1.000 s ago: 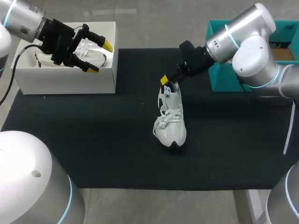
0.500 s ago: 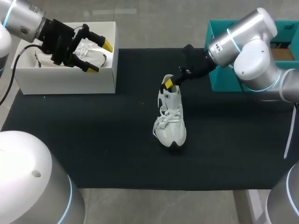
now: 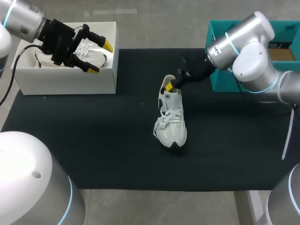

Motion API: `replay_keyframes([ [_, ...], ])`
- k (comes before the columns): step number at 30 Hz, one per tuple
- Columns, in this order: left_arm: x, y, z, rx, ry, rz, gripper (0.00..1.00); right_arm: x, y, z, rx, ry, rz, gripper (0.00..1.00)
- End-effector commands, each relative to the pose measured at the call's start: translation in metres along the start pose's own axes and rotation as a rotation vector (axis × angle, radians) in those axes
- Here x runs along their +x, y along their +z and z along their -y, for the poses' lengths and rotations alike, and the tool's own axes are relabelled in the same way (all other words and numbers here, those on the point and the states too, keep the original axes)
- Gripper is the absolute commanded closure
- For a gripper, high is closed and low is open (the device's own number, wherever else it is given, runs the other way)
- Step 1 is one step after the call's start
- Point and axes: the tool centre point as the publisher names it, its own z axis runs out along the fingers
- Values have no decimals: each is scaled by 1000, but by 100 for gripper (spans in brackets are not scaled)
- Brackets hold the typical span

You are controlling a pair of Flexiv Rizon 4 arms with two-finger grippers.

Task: Take the shoe out of the shoebox, open the shoe tongue, remove and reinsert the insole, then place the shoe into the shoebox

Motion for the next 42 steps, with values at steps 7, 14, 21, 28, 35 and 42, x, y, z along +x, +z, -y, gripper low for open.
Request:
replay_keyframes([
  [7,0,0,0,1,0,-2,0,8,-7,-7,-5,-14,47,0],
  [14,0,0,0,1,0,-2,0,11,-14,-10,13,-16,90,0],
  [21,0,0,0,1,0,-2,0,15,-26,-15,20,-15,137,0],
  [28,0,0,0,1,0,-2,0,31,-42,-17,2,73,212,38],
  [35,0,0,0,1,0,-2,0,31,-46,-9,75,216,351,100],
  [42,0,0,0,1,0,-2,0,30,-43,-10,61,236,302,100],
])
